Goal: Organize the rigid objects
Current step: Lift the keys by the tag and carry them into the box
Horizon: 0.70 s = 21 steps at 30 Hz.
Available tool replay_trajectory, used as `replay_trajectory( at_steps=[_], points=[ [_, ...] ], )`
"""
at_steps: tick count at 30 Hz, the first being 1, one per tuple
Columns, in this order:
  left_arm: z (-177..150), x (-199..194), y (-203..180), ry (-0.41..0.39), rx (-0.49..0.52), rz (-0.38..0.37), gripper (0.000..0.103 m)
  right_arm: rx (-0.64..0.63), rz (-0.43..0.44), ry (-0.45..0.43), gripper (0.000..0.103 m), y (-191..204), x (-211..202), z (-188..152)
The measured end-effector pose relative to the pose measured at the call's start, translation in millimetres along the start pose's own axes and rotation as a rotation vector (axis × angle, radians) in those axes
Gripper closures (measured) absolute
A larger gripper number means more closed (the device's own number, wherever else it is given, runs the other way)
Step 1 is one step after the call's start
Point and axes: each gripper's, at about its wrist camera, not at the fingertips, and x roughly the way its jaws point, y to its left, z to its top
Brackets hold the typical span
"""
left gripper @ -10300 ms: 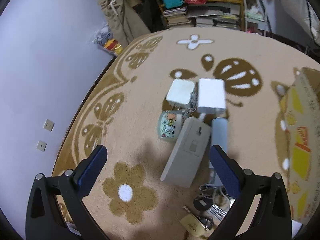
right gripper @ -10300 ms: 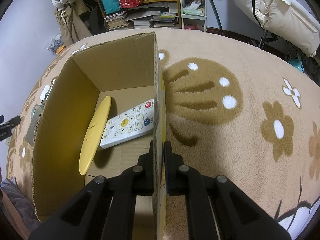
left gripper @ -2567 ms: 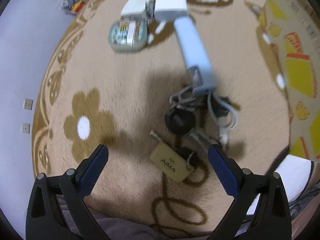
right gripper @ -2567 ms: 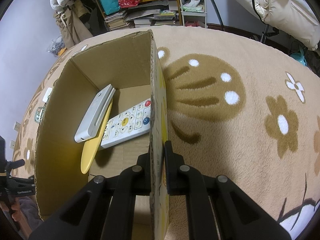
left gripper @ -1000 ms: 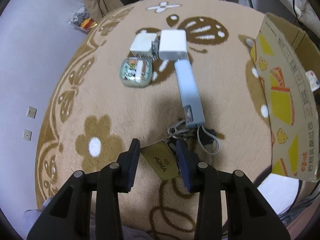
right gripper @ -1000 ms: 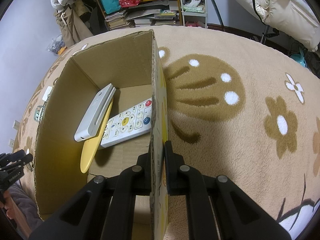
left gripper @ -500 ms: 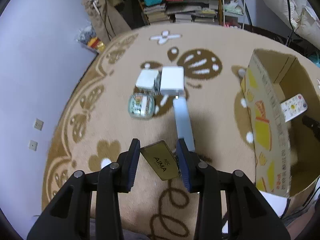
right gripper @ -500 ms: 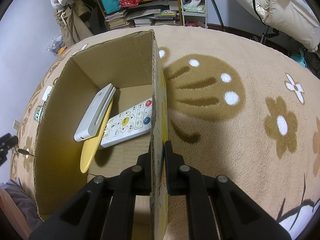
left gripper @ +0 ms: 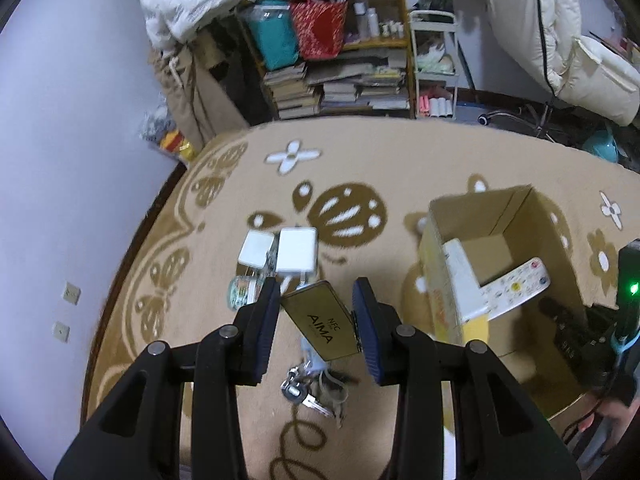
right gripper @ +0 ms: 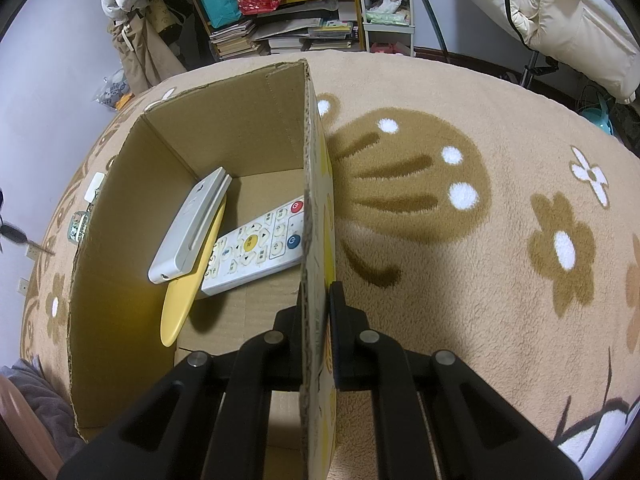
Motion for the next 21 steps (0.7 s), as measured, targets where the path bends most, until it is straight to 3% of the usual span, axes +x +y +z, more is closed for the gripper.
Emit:
replay_trajectory(
  at_steps=[12,21],
  points=[
    [32.1,-19.4,-60.7,-0.049,0.034,-0.127,0.067,0.001,0.0,0.0,0.094,0.5,0.1,-0.2],
    [33.5,-9.7,-94.9,-0.043,0.046,-0.217,0.067,0.0,0.0,0.0,0.094,0.2,0.0,0.0]
  ],
)
